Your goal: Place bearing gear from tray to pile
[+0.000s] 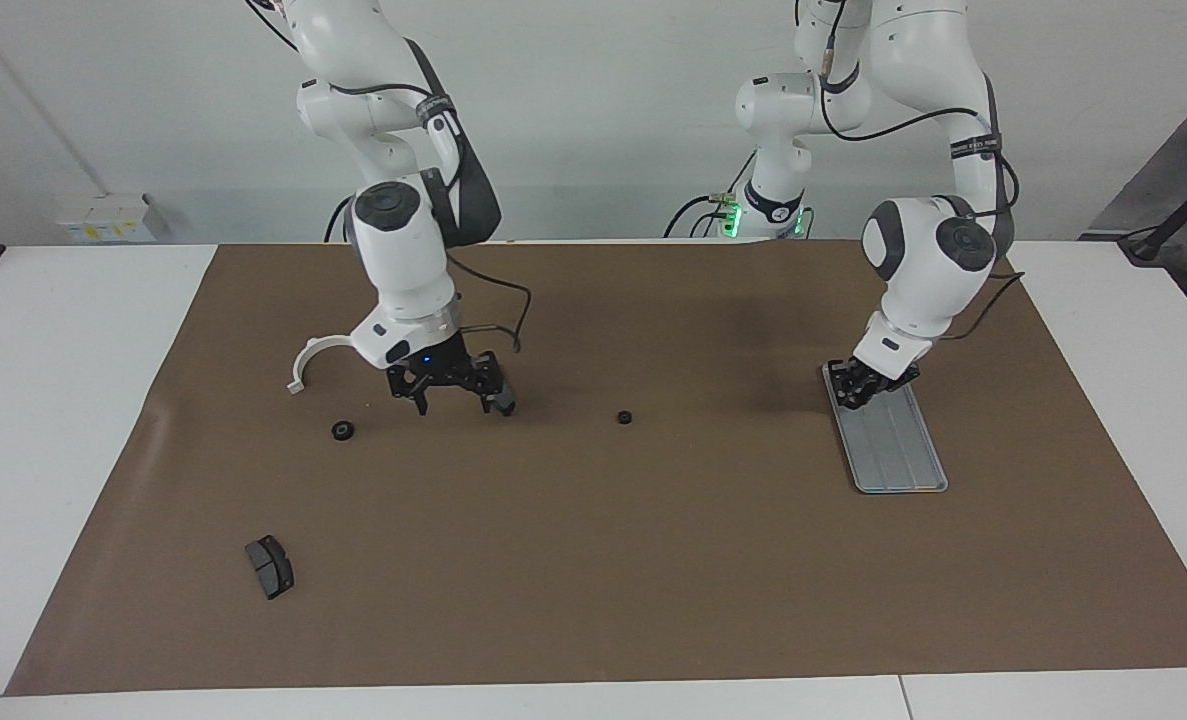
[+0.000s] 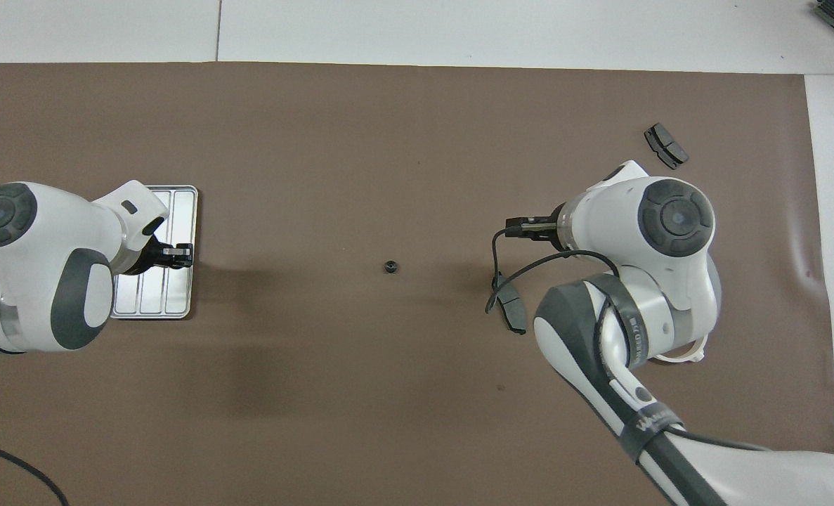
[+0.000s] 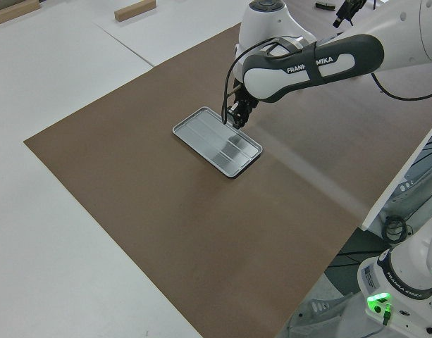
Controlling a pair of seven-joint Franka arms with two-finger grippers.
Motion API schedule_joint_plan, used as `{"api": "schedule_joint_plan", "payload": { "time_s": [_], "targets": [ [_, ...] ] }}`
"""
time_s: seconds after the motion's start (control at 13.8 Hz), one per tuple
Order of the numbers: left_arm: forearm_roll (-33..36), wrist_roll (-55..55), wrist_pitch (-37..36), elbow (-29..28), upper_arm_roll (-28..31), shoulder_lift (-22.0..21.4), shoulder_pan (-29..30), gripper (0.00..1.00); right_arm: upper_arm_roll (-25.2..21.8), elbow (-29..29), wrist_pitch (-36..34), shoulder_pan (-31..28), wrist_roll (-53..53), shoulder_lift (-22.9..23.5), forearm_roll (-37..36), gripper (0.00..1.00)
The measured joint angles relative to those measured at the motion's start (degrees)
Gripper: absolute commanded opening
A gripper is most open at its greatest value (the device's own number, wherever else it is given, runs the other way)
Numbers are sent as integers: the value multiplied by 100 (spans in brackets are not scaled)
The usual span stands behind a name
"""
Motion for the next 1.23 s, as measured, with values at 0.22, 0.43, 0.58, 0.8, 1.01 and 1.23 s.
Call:
{"api": "schedule_joint_plan", "payload": {
  "time_s": [0.22, 0.43, 0.58, 0.8, 1.01, 1.23],
  "targets": [
    [-1, -1273, -28, 44, -17, 14, -674, 10, 0, 589, -132, 539, 577, 386, -1, 100],
    [-1, -2101, -22, 127, -24, 30, -1046, 9, -6, 964, -132, 822, 872, 760, -2, 100],
    [-1, -2233, -21, 182, -20, 38, -1070, 7, -9, 1233, -133, 1054, 1167, 1066, -67, 100],
    [-1, -2422, -10, 311, -20, 90, -1133, 7, -10, 1590, -122, 1401, 1698, 1646, -351, 92],
    [-1, -2564, -8, 484, -24, 175, -1229, 7, -11, 1764, -75, 1579, 1783, 2025, -389, 75],
    [-1, -2584, 17, 559, -23, 250, -1239, 7, -13, 1784, -2, 1705, 2061, 2181, -489, 69]
  ]
}}
